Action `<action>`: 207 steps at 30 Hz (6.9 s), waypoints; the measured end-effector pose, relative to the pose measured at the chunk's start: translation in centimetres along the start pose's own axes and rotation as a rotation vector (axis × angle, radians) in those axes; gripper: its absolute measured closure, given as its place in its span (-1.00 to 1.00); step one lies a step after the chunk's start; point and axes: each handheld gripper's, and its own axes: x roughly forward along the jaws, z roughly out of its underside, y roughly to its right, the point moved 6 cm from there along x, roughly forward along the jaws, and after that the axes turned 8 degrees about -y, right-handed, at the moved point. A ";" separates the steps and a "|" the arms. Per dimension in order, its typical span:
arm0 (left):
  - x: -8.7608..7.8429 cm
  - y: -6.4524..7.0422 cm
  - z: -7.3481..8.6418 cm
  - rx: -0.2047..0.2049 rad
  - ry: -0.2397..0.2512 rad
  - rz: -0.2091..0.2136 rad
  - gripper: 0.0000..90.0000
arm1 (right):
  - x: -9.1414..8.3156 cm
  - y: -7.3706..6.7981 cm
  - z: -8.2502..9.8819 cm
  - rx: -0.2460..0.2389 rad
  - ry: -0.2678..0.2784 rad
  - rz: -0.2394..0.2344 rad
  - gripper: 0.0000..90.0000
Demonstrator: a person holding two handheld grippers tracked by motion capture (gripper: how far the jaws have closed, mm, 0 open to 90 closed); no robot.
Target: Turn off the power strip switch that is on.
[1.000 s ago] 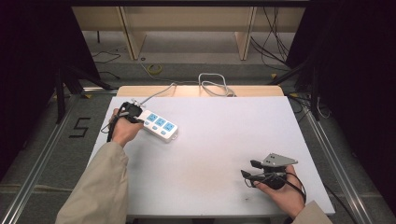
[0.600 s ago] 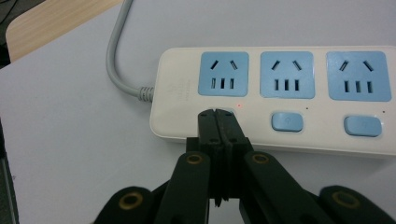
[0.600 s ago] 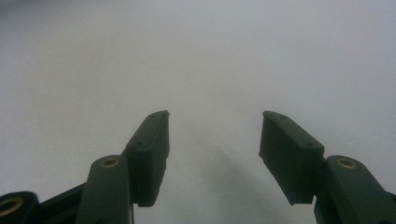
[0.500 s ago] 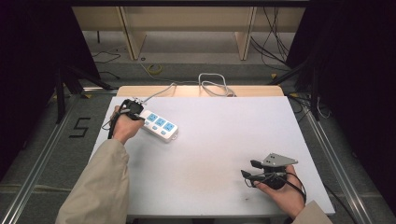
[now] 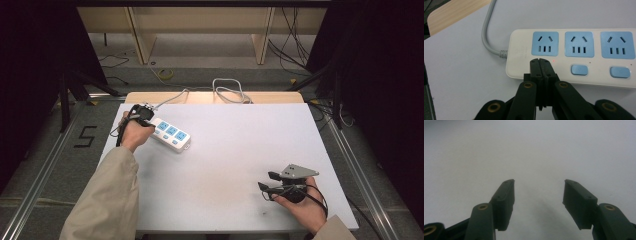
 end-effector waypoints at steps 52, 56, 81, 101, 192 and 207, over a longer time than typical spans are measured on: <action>2.0 0.6 -1.4 0.013 -0.058 0.008 1.00 | 0.0 0.0 0.1 -0.002 -0.002 -0.003 -0.04; 2.1 0.6 -1.3 0.008 -0.062 0.011 1.00 | 0.0 0.0 0.1 -0.001 -0.002 -0.003 -0.04; 2.6 0.6 -1.2 0.008 -0.080 0.006 1.00 | 0.0 -0.1 0.1 -0.002 -0.004 -0.008 -0.04; 2.6 0.9 -1.2 -0.017 -0.091 0.081 1.00 | 0.1 -0.2 0.1 -0.010 -0.010 -0.011 -0.04; 2.7 0.5 -1.1 -0.039 -0.094 0.024 1.00 | 0.0 -0.2 0.1 -0.008 -0.005 -0.013 -0.04; 2.0 0.3 -1.0 -0.055 -0.049 0.037 1.00 | 0.0 -0.2 0.0 -0.009 -0.002 -0.011 -0.04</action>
